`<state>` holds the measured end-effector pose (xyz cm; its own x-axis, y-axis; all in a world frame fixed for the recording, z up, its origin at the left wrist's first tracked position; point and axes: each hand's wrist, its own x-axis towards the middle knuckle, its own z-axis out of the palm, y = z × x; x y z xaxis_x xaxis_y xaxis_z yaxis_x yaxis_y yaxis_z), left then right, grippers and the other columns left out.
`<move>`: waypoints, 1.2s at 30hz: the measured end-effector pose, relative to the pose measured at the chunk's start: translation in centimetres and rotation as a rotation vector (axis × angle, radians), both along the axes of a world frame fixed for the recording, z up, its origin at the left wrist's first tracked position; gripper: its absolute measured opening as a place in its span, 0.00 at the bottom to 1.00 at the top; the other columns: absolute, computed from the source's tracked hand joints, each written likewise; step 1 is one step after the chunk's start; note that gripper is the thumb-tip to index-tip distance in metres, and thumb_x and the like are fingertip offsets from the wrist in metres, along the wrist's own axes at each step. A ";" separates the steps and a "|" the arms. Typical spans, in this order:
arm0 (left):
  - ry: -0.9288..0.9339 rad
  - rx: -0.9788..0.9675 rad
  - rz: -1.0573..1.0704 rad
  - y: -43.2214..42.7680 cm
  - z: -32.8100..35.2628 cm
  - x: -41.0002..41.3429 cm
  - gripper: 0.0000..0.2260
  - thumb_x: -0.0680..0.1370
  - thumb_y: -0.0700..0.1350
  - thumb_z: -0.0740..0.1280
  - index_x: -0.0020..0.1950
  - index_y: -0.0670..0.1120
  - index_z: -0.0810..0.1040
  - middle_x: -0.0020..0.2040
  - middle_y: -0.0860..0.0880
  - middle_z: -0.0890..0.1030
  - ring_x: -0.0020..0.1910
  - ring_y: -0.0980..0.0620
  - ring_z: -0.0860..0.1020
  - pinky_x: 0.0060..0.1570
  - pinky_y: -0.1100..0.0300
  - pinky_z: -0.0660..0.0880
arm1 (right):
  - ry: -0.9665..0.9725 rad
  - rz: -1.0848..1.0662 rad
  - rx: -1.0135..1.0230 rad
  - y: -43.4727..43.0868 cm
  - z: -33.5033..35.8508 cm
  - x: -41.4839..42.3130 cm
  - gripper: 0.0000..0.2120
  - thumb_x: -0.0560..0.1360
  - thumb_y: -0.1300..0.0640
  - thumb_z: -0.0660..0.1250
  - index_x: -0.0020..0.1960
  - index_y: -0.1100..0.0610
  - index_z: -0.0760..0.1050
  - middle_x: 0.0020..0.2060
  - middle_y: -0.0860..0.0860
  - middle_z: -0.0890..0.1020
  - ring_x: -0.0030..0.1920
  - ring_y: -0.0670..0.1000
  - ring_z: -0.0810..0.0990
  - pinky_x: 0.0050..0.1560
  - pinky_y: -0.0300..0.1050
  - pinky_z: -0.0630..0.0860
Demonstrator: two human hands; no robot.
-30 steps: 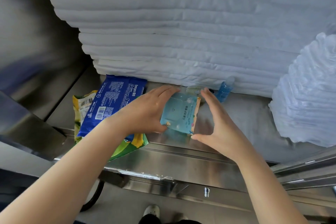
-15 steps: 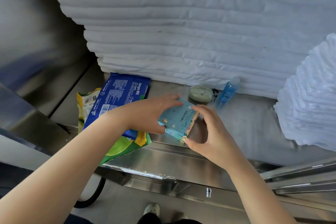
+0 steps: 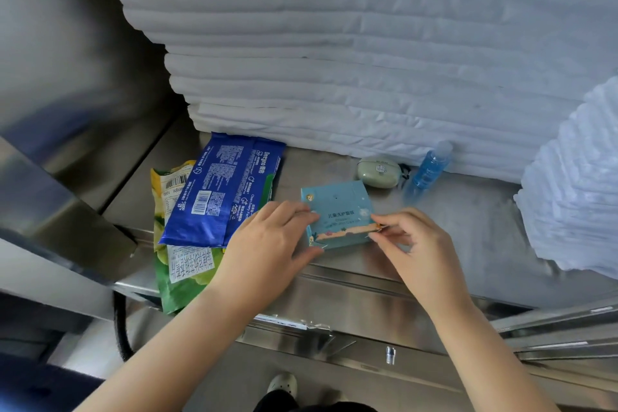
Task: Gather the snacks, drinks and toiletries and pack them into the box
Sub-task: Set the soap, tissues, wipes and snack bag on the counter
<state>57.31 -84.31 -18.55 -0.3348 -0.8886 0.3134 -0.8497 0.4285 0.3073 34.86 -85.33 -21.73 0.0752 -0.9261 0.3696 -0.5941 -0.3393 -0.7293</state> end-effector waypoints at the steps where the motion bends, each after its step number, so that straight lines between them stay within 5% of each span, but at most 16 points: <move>1: -0.009 -0.027 0.004 -0.3 0.1 0.2 0.18 0.65 0.47 0.78 0.53 0.44 0.82 0.51 0.50 0.81 0.49 0.47 0.79 0.44 0.54 0.78 | -0.006 0.002 -0.010 0.0 0.0 0.2 0.12 0.68 0.66 0.75 0.50 0.57 0.81 0.44 0.46 0.80 0.41 0.40 0.81 0.46 0.33 0.78; 4: -0.067 -0.119 0.010 -1.3 0.1 0.7 0.14 0.64 0.41 0.78 0.48 0.43 0.83 0.47 0.50 0.83 0.46 0.47 0.80 0.43 0.56 0.77 | 0.023 0.022 -0.049 -0.4 0.1 1.2 0.10 0.67 0.66 0.75 0.48 0.60 0.82 0.42 0.48 0.81 0.40 0.41 0.82 0.46 0.32 0.78; 8: -0.107 -0.148 0.051 -3.4 0.1 1.0 0.13 0.63 0.36 0.78 0.46 0.41 0.83 0.45 0.47 0.83 0.44 0.45 0.81 0.43 0.53 0.78 | 0.145 0.005 -0.113 -2.3 0.9 2.6 0.09 0.68 0.64 0.75 0.48 0.60 0.83 0.41 0.51 0.82 0.37 0.47 0.82 0.42 0.43 0.79; 11: -0.117 -0.119 0.093 -5.1 0.2 0.7 0.12 0.62 0.33 0.77 0.44 0.40 0.83 0.44 0.46 0.84 0.42 0.44 0.80 0.40 0.54 0.77 | 0.220 -0.012 -0.147 -4.0 1.4 3.1 0.09 0.68 0.63 0.75 0.48 0.60 0.83 0.40 0.51 0.81 0.36 0.49 0.81 0.39 0.38 0.75; 18: -0.007 -0.046 0.106 -7.8 -0.4 0.0 0.11 0.74 0.35 0.68 0.55 0.39 0.81 0.56 0.44 0.81 0.48 0.41 0.78 0.44 0.50 0.76 | 0.237 -0.091 -0.123 -6.1 1.2 3.1 0.08 0.70 0.62 0.73 0.50 0.61 0.83 0.40 0.54 0.81 0.36 0.55 0.80 0.37 0.54 0.79; 22: -0.067 -0.054 0.102 -7.4 -0.3 0.1 0.17 0.77 0.41 0.66 0.65 0.43 0.75 0.63 0.48 0.77 0.58 0.45 0.74 0.55 0.53 0.69 | 0.224 -0.100 -0.136 -5.5 1.3 3.2 0.11 0.71 0.62 0.72 0.54 0.60 0.81 0.44 0.53 0.80 0.39 0.53 0.81 0.41 0.52 0.79; 28: -0.026 -0.129 0.129 -2.1 -0.5 7.3 0.23 0.74 0.49 0.71 0.66 0.43 0.74 0.63 0.47 0.77 0.63 0.46 0.74 0.63 0.51 0.69 | 0.233 0.055 -0.245 -2.4 0.8 4.9 0.12 0.71 0.60 0.73 0.54 0.56 0.80 0.47 0.47 0.80 0.45 0.43 0.77 0.50 0.33 0.72; 32: -0.056 0.025 0.098 0.6 -1.5 12.1 0.31 0.72 0.62 0.65 0.67 0.44 0.73 0.67 0.47 0.73 0.66 0.49 0.69 0.64 0.50 0.66 | 0.335 0.314 -0.150 -2.6 0.4 8.2 0.17 0.73 0.60 0.71 0.61 0.55 0.78 0.59 0.47 0.79 0.58 0.46 0.77 0.61 0.37 0.71; 36: -0.097 -0.017 0.037 1.0 -1.7 13.4 0.26 0.69 0.53 0.73 0.63 0.44 0.77 0.65 0.47 0.75 0.62 0.46 0.75 0.57 0.46 0.74 | 0.396 0.386 -0.120 -3.8 0.2 10.7 0.19 0.75 0.65 0.67 0.65 0.56 0.75 0.63 0.49 0.76 0.62 0.50 0.76 0.63 0.44 0.72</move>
